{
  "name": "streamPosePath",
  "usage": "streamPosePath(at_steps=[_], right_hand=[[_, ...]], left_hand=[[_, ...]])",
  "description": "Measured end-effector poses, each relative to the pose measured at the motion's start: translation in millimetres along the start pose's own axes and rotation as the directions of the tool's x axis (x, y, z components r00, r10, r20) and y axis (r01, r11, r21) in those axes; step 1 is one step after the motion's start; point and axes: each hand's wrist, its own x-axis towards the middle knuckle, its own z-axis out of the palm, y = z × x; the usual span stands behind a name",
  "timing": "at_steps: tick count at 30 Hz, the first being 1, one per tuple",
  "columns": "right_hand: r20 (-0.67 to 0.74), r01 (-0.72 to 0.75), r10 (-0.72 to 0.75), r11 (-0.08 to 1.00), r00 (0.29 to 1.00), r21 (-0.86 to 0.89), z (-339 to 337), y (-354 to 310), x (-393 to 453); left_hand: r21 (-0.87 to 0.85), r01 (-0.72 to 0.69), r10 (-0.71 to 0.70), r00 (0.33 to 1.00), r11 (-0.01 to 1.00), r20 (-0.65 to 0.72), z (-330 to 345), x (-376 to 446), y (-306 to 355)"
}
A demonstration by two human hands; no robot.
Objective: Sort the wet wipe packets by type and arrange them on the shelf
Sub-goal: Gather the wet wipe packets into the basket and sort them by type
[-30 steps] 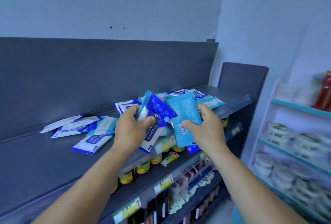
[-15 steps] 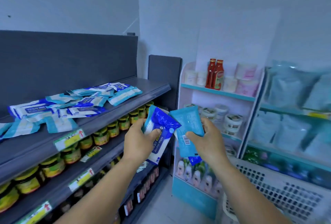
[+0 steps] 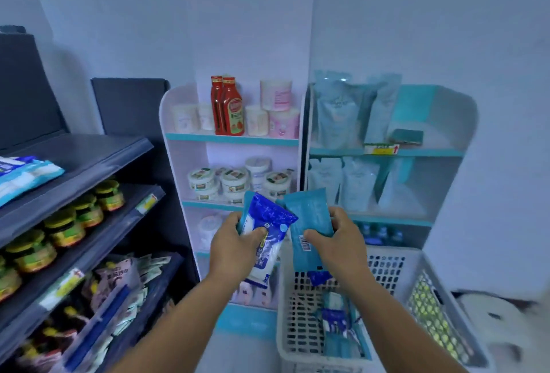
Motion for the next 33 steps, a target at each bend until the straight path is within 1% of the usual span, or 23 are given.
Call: streamPosePath(at_steps=[4, 9, 12, 16, 19, 22, 25, 29, 33], right_hand=[[-0.070, -0.088, 0.087, 0.996, 0.994, -0.007, -18.3, 27.7, 33.9], [-0.157, -0.185, 0.174, 0.981, 0.972, -0.063, -36.1, 74.6, 64.9], [-0.169, -0.271, 0.252, 0.957, 0.953, -0.104, -43.1, 111.9, 80.0], [-0.135, -0.379, 0.363, 0.916, 0.922, -0.130, -53.5, 170.3, 101.4], [-0.095, -0.463, 0.453, 0.871, 0.886, -0.167, -59.5, 220.7, 117.5], [-0.048, -0.536, 0.541, 0.812, 0.840, -0.232, -62.1, 273.2, 130.9], [-0.004, -0.600, 0.627, 0.744, 0.779, -0.294, -60.9, 324.5, 140.6], [0.017, -0.605, 0.663, 0.694, 0.749, -0.390, -51.5, 389.4, 150.8], [0.033, -0.621, 0.689, 0.671, 0.724, -0.404, -36.2, 438.6, 162.0]], left_hand=[[-0.018, 0.011, -0.009, 0.993, 1.000, 0.115, 50.2, 36.4, -4.2], [0.026, 0.051, -0.055, 0.972, 0.998, 0.227, 115.3, 68.3, -24.3], [0.061, 0.115, -0.128, 0.955, 0.991, 0.267, 155.0, 77.8, -46.8], [0.106, 0.214, -0.236, 0.927, 0.971, 0.292, 210.0, 86.2, -82.5], [0.160, 0.298, -0.333, 0.899, 0.941, 0.284, 251.7, 91.4, -110.8], [0.213, 0.396, -0.441, 0.863, 0.893, 0.247, 291.7, 96.4, -139.8], [0.274, 0.482, -0.542, 0.810, 0.832, 0.223, 329.8, 99.9, -174.1], [0.360, 0.554, -0.638, 0.749, 0.750, 0.177, 373.1, 99.1, -222.5], [0.430, 0.572, -0.671, 0.733, 0.698, 0.113, 404.4, 103.5, -255.4]])
